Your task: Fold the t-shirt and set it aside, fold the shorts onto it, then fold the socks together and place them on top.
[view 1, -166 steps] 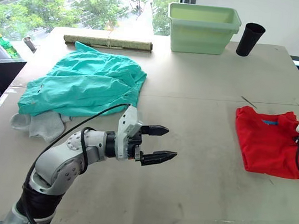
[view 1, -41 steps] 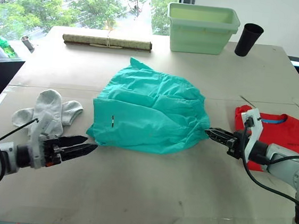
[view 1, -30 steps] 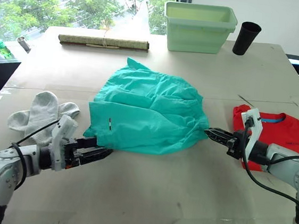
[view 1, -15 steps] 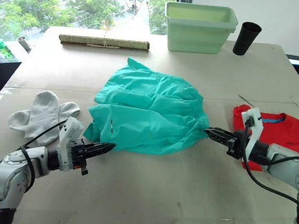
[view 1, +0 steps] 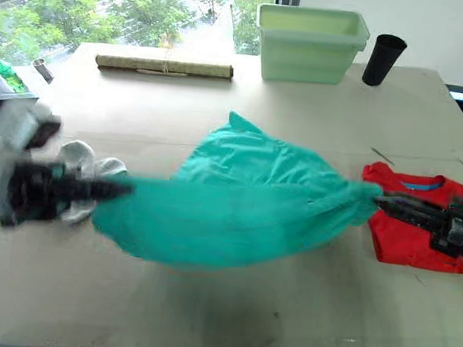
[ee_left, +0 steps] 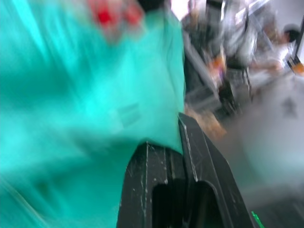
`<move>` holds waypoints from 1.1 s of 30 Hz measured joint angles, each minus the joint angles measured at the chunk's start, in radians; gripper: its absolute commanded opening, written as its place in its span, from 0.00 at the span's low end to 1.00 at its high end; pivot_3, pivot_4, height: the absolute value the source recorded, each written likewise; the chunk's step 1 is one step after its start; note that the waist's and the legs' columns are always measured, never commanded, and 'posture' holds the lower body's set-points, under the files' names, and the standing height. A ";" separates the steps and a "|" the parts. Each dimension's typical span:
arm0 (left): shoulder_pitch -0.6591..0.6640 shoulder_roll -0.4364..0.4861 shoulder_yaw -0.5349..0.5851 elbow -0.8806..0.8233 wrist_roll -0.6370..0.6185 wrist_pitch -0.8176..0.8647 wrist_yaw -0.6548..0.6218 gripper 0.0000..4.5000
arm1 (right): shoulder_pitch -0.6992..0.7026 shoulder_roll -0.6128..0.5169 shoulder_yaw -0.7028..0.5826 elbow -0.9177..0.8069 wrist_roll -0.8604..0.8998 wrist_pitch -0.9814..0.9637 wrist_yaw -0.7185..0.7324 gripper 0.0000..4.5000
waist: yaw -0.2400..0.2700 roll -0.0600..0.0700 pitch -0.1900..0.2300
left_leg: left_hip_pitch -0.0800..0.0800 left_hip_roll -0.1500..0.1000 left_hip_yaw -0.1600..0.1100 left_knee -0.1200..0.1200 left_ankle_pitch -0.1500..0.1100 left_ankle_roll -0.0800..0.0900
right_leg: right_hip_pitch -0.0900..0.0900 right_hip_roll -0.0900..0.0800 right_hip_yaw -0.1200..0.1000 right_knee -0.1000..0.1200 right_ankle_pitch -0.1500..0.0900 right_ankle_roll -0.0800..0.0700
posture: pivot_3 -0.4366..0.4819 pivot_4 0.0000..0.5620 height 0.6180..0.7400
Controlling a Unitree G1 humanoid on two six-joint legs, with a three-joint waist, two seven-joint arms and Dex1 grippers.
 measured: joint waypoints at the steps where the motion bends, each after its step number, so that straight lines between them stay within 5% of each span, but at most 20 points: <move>1: -0.196 -0.115 -0.045 0.092 0.040 -0.050 0.117 0.00 | -0.132 0.038 0.076 0.051 -0.057 -0.030 -0.054 0.00 | 0.002 0.000 -0.001 | 0.003 0.000 0.001 0.001 0.000 0.000 | 0.003 0.000 0.000 0.002 0.001 0.002 | 0.48 0.27 0.89; 3: -0.462 -0.287 -0.129 0.252 0.157 -0.179 0.321 0.00 | -0.350 0.126 0.218 0.154 -0.202 -0.101 -0.142 0.00 | 0.006 -0.007 0.002 | 0.001 0.000 0.001 0.001 0.005 0.000 | 0.002 0.000 0.000 0.003 0.008 0.012 | 0.48 0.27 0.89; 7: -0.830 -0.436 -0.188 0.652 0.387 -0.500 0.571 0.00 | -0.694 0.263 0.405 0.454 -0.534 -0.310 -0.190 0.00 | -0.005 -0.019 0.008 | -0.013 -0.001 0.006 0.002 0.020 0.002 | -0.013 0.001 0.004 0.007 0.013 0.019 | 0.48 0.27 0.89; 11: -1.171 -0.429 -0.114 0.903 0.405 -0.691 0.600 0.00 | -1.003 0.309 0.438 0.634 -0.710 -0.553 -0.092 0.00 | -0.023 -0.023 0.007 | -0.018 -0.006 0.012 -0.006 0.020 0.006 | -0.020 0.004 0.006 0.001 0.022 0.009 | 0.48 0.27 0.89; 16: -1.229 -0.320 -0.065 0.895 0.337 -0.584 0.502 0.00 | -1.040 0.272 0.440 0.600 -0.763 -0.597 0.009 0.00 | -0.037 -0.022 0.006 | -0.012 -0.006 0.013 -0.014 0.019 0.005 | -0.012 0.003 0.001 -0.003 0.021 0.010 | 0.48 0.27 0.89; 20: -0.942 -0.228 -0.022 0.604 0.215 -0.326 0.427 0.00 | -0.799 0.248 0.411 0.426 -0.742 -0.531 0.028 0.00 | -0.036 -0.022 0.008 | -0.004 -0.003 0.009 -0.018 0.018 0.006 | 0.004 0.003 0.005 -0.015 0.018 0.011 | 0.48 0.27 0.89; 22: -0.653 -0.216 0.053 0.340 0.103 -0.159 0.424 0.00 | -0.569 0.247 0.383 0.300 -0.731 -0.479 0.014 0.00 | -0.034 -0.020 0.009 | -0.004 -0.003 0.009 -0.012 0.020 0.004 | 0.006 0.001 0.007 -0.014 0.015 0.015 | 0.48 0.27 0.89; 27: -0.173 -0.238 0.191 -0.017 -0.074 0.042 0.447 0.00 | -0.225 0.291 0.340 0.135 -0.722 -0.435 -0.017 0.00 | -0.034 -0.016 0.011 | -0.002 -0.003 0.005 -0.002 0.019 -0.004 | 0.008 -0.002 0.008 -0.008 0.015 0.015 | 0.48 0.27 0.89; 30: 0.386 -0.267 0.204 -0.285 0.006 -0.010 0.319 0.00 | 0.073 0.287 0.358 -0.002 -0.771 -0.456 0.008 0.00 | -0.034 -0.008 0.002 | 0.002 -0.003 0.007 -0.006 0.018 -0.003 | 0.009 -0.002 0.008 -0.009 0.013 0.011 | 0.48 0.27 0.89; 33: 0.678 -0.315 0.183 -0.354 0.089 -0.064 0.215 0.00 | 0.327 0.283 0.403 -0.041 -0.794 -0.447 0.070 0.00 | -0.015 -0.010 0.003 | -0.004 -0.003 0.006 -0.004 0.018 -0.004 | 0.000 -0.002 0.008 -0.001 0.008 0.003 | 0.48 0.27 0.89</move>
